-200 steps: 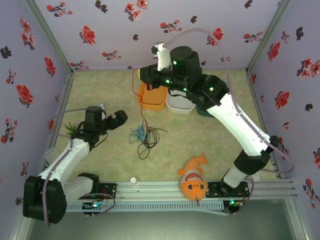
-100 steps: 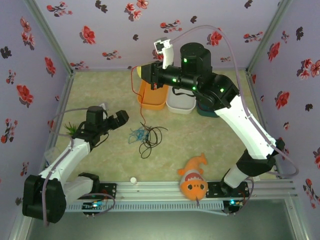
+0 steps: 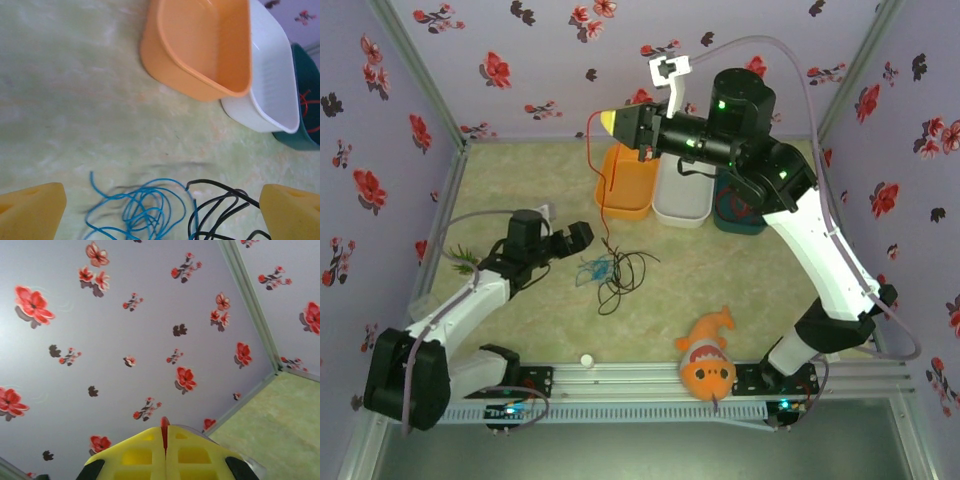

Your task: Untangle the cables

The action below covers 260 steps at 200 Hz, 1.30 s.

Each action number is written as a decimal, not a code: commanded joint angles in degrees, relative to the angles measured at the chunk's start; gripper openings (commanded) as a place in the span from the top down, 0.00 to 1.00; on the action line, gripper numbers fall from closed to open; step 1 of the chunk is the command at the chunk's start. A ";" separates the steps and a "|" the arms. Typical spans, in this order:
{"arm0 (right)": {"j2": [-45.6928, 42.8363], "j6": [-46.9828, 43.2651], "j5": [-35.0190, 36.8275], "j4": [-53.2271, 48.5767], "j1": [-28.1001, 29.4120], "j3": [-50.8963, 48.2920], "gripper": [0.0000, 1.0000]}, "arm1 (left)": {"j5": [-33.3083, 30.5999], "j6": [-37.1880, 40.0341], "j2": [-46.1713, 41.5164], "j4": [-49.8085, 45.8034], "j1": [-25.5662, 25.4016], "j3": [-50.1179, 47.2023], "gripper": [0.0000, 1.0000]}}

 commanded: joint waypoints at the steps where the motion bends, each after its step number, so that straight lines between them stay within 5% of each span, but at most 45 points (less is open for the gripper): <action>1: -0.63 2.89 -4.05 3.68 -0.27 1.50 1.00 | 1.19 3.46 3.07 4.80 -3.28 3.18 0.00; 35: 0.20 3.94 -4.41 3.57 -0.41 2.09 1.00 | 1.24 5.65 9.25 5.32 -6.50 5.39 0.01; 90: -1.07 1.13 -1.45 0.68 -1.84 4.78 1.00 | 0.78 7.01 15.76 6.25 -10.04 3.57 0.30; 116: -2.34 -0.76 1.60 -0.77 -3.47 5.21 1.00 | 0.64 5.03 18.54 9.41 -10.67 2.03 0.33; 198: -7.71 -10.84 30.66 -15.17 -12.07 -0.21 1.00 | -13.06 2.92 8.44 -1.05 -10.38 3.22 0.16; 231: -8.00 -12.93 36.26 -14.26 -18.42 -5.58 1.00 | -18.85 2.42 2.27 -7.58 -9.89 3.76 0.01; 260: -8.04 -14.63 38.59 -11.32 -23.43 -10.57 1.00 | -21.19 3.35 -2.35 -10.53 -9.50 3.50 0.00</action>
